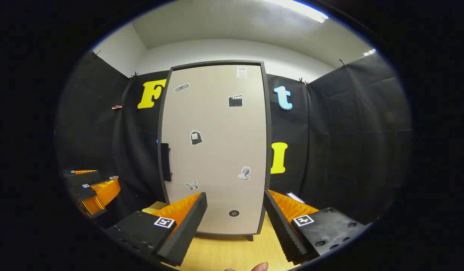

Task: Open the cabinet door with the right hand, grasp the bottle in the cabinet with the left hand and place it on the coaster, then close the cabinet door with the right hand.

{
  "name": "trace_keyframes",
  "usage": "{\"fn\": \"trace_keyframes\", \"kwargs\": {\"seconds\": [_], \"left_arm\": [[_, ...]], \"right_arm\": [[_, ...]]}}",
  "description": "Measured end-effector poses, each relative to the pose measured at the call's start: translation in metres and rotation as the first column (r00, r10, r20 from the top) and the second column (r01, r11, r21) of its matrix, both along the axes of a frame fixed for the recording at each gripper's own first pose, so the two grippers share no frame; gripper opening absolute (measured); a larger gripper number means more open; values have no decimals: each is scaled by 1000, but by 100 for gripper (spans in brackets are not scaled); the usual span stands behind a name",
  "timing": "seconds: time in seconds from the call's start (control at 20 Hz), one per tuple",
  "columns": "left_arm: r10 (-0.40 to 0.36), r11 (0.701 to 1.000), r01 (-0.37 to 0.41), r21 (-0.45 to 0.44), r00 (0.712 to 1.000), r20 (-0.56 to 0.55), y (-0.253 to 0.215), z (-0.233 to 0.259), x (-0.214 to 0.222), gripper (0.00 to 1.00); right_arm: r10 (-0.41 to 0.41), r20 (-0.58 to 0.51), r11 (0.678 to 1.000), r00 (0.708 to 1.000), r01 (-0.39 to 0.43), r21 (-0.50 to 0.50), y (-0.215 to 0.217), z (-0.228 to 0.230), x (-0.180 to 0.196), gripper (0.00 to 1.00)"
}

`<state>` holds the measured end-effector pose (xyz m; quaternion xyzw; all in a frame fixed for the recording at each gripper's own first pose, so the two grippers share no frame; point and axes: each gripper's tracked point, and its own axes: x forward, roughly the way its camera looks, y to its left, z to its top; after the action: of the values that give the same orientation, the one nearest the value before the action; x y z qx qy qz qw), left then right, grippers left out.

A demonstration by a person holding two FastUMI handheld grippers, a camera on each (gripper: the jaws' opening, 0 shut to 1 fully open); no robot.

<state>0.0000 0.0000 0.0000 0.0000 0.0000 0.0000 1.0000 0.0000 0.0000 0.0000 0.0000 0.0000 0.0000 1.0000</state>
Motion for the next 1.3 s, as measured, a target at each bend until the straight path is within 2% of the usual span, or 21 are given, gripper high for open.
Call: {"fn": "trace_keyframes", "kwargs": {"seconds": [1.3], "left_arm": [[-8, 1000, 8, -10, 1000, 15, 7, 3, 8, 95]], "right_arm": [[-2, -2, 1000, 1000, 2, 1, 10, -2, 9, 98]]}}
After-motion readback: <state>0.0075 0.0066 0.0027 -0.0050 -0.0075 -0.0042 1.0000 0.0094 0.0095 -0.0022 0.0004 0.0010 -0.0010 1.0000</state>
